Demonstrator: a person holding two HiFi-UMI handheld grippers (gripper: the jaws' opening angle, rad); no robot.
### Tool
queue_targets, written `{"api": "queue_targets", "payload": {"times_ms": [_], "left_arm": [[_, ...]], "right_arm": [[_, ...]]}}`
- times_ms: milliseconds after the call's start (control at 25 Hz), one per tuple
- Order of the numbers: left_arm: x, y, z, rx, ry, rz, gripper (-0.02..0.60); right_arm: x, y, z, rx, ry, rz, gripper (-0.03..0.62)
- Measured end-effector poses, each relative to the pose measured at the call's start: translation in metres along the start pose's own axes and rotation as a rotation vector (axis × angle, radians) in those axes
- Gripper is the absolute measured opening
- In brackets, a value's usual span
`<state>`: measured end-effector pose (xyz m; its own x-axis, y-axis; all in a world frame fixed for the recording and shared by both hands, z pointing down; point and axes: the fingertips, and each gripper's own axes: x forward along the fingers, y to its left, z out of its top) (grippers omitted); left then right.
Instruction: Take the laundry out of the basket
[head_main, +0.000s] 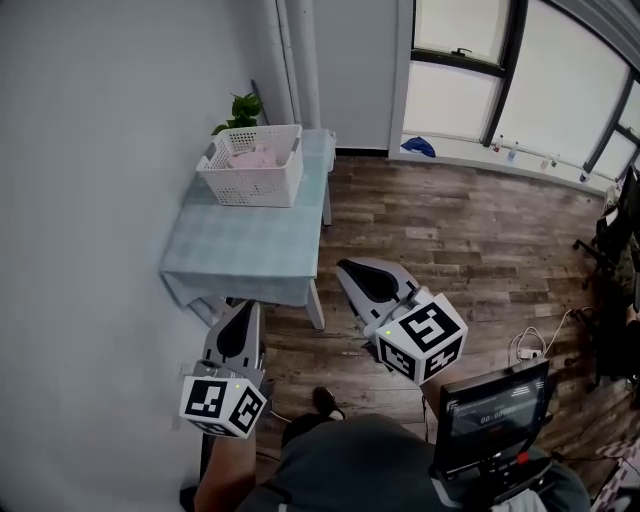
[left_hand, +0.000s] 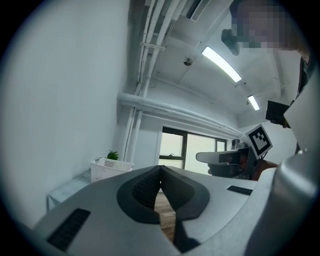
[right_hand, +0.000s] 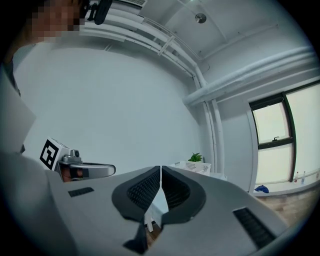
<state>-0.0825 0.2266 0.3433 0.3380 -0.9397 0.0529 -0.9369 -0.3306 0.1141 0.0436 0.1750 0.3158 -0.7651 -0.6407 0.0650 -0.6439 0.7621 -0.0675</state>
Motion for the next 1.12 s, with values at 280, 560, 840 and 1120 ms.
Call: {"api": "queue_targets", "payload": {"times_ms": [280, 560, 840, 1120], "left_arm": [[0.053, 0.089, 0.007, -0.024, -0.024, -0.026, 0.002], [0.064, 0.114, 0.008, -0.053, -0.027, -0.028, 0.002], [0.091, 0.131, 0.002, -0.059, -0.017, -0.02, 0.002], [0.142, 0.156, 0.007, -0.047, -0.011, 0.018, 0.002]], "right_arm": [[0.11, -0.017, -0.003, -0.027, 0.034, -0.014, 0.02], [0.14, -0.011, 0.003, -0.026, 0.048, 0.012, 0.02], [0.171, -0.024, 0.003, -0.032, 0.045, 0.048, 0.02], [0.217, -0.064, 0.008, -0.015, 0.03, 0.087, 0.02]]}}
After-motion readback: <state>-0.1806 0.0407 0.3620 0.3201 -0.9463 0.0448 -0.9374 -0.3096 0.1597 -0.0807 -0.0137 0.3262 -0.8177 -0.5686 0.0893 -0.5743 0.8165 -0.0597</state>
